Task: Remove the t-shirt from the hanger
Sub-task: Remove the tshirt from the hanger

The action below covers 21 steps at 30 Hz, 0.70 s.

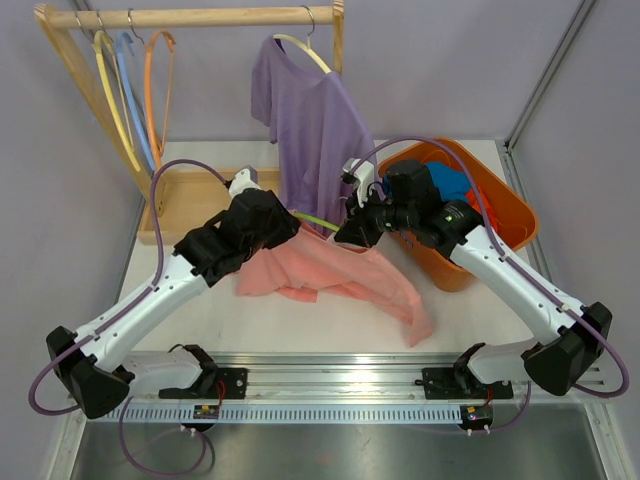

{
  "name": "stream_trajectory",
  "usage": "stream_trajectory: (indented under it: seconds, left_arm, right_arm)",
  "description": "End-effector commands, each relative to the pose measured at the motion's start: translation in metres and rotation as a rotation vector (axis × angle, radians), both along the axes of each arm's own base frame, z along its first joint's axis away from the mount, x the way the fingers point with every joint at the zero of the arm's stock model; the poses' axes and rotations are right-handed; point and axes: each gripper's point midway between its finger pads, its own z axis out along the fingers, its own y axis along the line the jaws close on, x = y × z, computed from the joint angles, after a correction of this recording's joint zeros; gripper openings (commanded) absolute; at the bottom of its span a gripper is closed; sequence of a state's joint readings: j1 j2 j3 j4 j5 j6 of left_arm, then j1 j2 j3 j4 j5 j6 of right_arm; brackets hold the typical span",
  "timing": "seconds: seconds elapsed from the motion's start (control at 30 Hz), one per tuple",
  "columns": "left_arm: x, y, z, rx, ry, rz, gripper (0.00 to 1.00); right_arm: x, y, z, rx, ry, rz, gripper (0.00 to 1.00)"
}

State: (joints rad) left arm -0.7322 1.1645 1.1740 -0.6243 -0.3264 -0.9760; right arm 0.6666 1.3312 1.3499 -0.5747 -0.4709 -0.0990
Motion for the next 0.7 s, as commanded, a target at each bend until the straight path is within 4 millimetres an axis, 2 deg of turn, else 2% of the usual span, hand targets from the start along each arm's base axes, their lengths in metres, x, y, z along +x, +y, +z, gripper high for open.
stream_trajectory:
  seconds: [0.0, 0.1, 0.23, 0.47, 0.57, 0.67]
  left_arm:
    - [0.02, 0.007, 0.032, -0.046, -0.148, 0.074, 0.35]
    - [0.02, 0.011, 0.036, -0.046, -0.173, 0.085, 0.31]
    - [0.021, 0.01, 0.042, -0.07, -0.208, 0.083, 0.16]
    - [0.022, 0.007, 0.051, -0.088, -0.251, 0.059, 0.04]
    - [0.016, 0.0, 0.064, -0.11, -0.296, -0.01, 0.0]
    - [0.009, -0.006, 0.089, -0.113, -0.374, -0.099, 0.0]
  right_arm:
    - [-0.013, 0.018, 0.045, 0.134, -0.021, 0.088, 0.0]
    - [-0.014, 0.019, 0.048, 0.144, -0.016, 0.093, 0.0]
    - [-0.015, 0.02, 0.048, 0.15, -0.007, 0.096, 0.0]
    - [-0.014, 0.018, 0.049, 0.151, -0.011, 0.089, 0.0]
    - [-0.009, 0.015, 0.046, 0.135, -0.023, 0.068, 0.0]
    - [0.0, 0.012, 0.037, 0.102, -0.042, 0.038, 0.0]
